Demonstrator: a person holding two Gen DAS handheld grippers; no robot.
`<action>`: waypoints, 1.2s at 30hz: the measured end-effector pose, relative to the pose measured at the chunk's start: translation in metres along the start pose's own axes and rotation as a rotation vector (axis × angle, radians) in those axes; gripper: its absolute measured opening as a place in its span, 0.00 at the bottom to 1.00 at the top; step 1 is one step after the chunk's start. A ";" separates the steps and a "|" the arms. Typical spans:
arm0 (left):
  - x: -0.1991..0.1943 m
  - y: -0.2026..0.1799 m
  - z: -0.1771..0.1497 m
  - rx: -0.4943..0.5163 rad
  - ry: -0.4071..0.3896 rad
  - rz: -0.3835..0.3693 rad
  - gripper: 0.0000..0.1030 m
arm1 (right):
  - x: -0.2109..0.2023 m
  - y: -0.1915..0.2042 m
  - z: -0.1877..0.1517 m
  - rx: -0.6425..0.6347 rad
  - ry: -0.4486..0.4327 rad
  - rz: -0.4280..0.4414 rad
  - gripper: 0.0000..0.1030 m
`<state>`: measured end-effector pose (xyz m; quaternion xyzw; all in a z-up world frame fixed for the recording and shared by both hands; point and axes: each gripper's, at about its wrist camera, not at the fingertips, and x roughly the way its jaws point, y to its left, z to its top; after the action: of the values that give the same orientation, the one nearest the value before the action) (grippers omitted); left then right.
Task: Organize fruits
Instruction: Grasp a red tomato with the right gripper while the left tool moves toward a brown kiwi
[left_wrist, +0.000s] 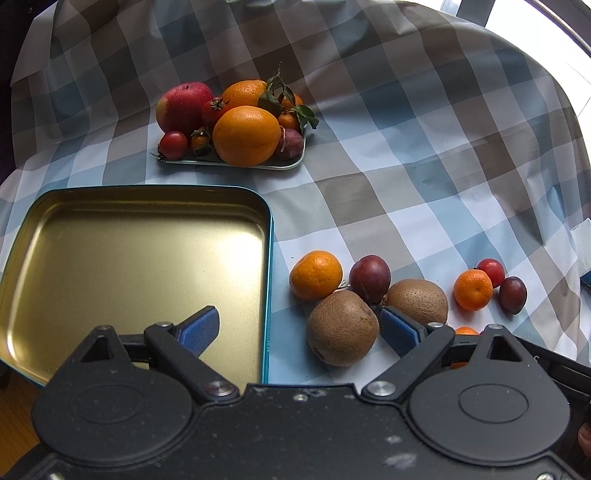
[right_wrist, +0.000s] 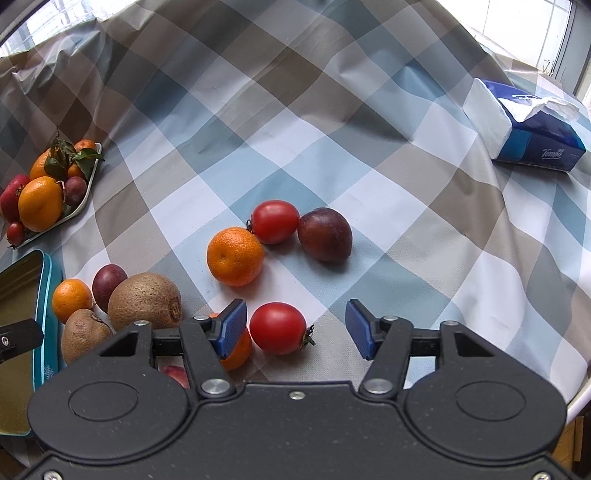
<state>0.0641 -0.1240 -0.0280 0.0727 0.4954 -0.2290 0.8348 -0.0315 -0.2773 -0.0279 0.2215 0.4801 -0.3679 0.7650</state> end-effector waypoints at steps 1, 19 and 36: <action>0.001 -0.002 0.000 0.007 0.003 -0.001 0.95 | 0.003 -0.002 -0.001 0.006 0.008 0.006 0.61; 0.022 -0.016 -0.004 0.056 0.045 0.015 0.95 | 0.023 -0.003 0.002 0.061 0.015 0.014 0.69; 0.032 -0.039 -0.005 0.111 0.048 0.056 0.96 | 0.028 0.001 0.007 0.035 0.061 0.038 0.80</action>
<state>0.0557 -0.1664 -0.0541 0.1381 0.4996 -0.2311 0.8234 -0.0197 -0.2914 -0.0501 0.2551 0.4922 -0.3549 0.7528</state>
